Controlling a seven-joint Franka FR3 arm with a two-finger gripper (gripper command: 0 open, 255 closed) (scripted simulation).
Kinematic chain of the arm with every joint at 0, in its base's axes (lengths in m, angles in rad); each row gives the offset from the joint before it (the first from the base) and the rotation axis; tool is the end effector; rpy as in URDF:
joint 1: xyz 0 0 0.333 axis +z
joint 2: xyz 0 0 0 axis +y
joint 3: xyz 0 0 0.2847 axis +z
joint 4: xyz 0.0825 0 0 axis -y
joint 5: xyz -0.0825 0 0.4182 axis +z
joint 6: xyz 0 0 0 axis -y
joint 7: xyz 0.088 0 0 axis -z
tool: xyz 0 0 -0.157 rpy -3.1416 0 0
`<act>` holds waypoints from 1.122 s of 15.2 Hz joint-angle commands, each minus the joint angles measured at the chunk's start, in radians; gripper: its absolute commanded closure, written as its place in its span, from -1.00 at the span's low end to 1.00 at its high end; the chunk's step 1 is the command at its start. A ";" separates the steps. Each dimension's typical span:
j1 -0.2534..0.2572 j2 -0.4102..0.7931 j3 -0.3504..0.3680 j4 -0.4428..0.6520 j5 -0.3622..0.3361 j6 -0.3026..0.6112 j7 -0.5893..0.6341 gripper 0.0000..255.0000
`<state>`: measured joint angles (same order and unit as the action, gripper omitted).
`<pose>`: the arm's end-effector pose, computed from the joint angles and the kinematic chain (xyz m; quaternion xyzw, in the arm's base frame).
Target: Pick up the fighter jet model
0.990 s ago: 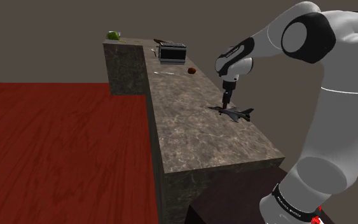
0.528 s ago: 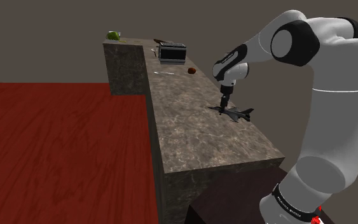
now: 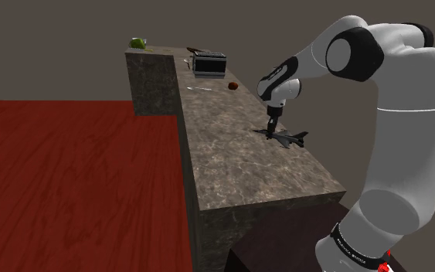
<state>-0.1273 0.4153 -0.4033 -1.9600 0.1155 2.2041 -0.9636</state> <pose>0.5228 -0.3059 0.1656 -0.9793 -0.1874 0.0736 0.0187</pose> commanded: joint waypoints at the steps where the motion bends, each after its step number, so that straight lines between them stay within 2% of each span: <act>1: 0.000 0.001 0.000 0.000 0.000 0.001 0.000 1.00; 5: 0.000 0.000 0.000 -0.003 -0.001 0.002 0.001 1.00; 17: 0.018 -0.098 -0.022 0.038 -0.046 -0.130 0.023 1.00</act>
<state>-0.1116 0.3278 -0.4239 -1.9253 0.0741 2.0876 -0.9431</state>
